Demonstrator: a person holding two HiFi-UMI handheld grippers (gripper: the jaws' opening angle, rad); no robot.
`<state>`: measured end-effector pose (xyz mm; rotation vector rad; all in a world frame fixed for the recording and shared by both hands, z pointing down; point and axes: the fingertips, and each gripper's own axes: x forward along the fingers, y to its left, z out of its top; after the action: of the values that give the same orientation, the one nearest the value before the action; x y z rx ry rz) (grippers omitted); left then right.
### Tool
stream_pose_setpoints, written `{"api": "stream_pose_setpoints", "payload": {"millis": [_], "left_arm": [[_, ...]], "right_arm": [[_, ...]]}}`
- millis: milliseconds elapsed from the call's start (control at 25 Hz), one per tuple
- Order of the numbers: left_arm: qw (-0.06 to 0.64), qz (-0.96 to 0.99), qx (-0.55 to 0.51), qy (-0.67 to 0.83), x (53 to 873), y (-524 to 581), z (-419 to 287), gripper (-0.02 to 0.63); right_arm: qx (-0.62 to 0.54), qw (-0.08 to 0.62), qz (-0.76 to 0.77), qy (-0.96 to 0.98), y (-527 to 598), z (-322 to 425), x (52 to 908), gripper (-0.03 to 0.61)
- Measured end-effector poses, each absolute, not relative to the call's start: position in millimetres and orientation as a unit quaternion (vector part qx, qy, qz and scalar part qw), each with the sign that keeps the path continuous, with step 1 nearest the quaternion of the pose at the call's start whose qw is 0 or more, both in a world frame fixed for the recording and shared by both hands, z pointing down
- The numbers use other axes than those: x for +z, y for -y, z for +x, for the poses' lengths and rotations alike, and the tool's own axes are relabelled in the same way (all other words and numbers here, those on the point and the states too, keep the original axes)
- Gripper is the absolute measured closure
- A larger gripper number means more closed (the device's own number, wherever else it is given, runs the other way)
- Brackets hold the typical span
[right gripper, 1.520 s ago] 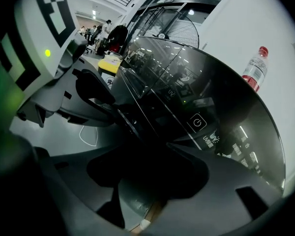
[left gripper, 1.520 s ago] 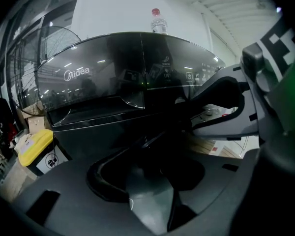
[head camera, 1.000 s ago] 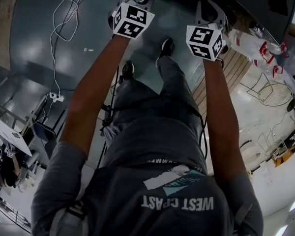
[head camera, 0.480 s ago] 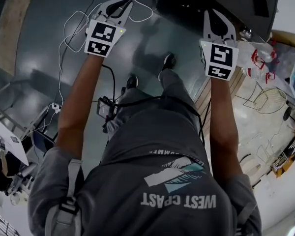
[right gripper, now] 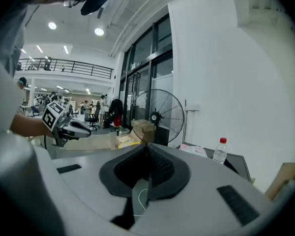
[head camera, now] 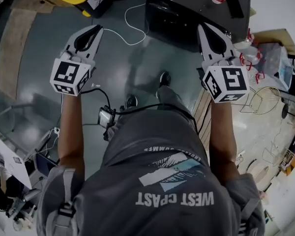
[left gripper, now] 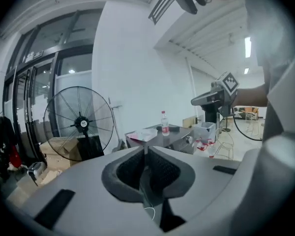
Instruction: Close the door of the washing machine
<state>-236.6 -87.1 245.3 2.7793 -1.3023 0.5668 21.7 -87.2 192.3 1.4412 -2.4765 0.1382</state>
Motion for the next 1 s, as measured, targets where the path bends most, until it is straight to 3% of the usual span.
{"api": "stream_pose_setpoints", "payload": {"millis": [400,1000], "left_arm": [[0.003,0.915,0.071,0.397,136,20,-255,0.578],[0.002,0.927,0.060,0.371,133,7,-263,0.578]], "right_arm": [[0.050,0.075,0.488,0.868,19,17,103,0.551],[0.042,0.074,0.510,0.856,-18,11,89,0.551]]}}
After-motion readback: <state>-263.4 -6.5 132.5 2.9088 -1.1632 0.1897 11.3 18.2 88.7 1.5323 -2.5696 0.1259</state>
